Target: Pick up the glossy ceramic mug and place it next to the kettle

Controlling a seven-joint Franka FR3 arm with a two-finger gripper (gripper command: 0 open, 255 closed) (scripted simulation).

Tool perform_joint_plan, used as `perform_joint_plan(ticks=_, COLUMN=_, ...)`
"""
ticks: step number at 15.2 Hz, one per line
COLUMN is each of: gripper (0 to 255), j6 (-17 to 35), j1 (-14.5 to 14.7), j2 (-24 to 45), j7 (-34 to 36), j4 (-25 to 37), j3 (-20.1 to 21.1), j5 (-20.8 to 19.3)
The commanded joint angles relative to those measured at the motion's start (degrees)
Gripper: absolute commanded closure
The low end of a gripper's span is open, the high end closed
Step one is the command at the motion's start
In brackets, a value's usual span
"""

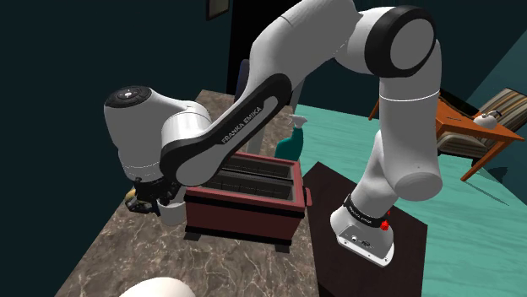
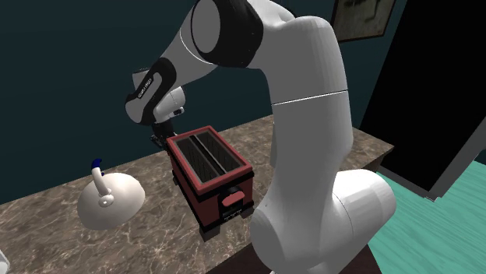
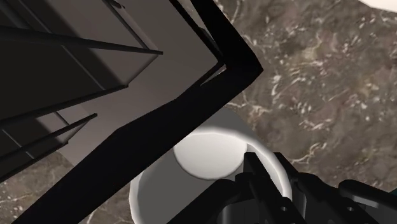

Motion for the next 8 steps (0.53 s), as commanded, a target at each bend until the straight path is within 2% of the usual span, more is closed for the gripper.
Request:
perform_joint_plan(ticks=1, gripper=255, j6=0.02, j1=0.01, j2=0.00, j7=0.01, j4=0.00, j3=0.00, j5=-0.01)
perform_joint_plan(ticks=2, gripper=255, j6=0.02, j1=0.01, j2=0.00, j7=0.01, j4=0.00, j3=0.00, j5=-0.01)
perform_joint_plan(ticks=3, gripper=0, j6=0.02, j1=0.01, j2=0.01, j7=0.01, j4=0.01, j3=0.00, j5=-0.01)
perform_joint_plan(ticks=8, gripper=0, j6=0.02, j1=0.01, j2=0.01, j7=0.01, j4=0.01, j3=0.00, j5=-0.01)
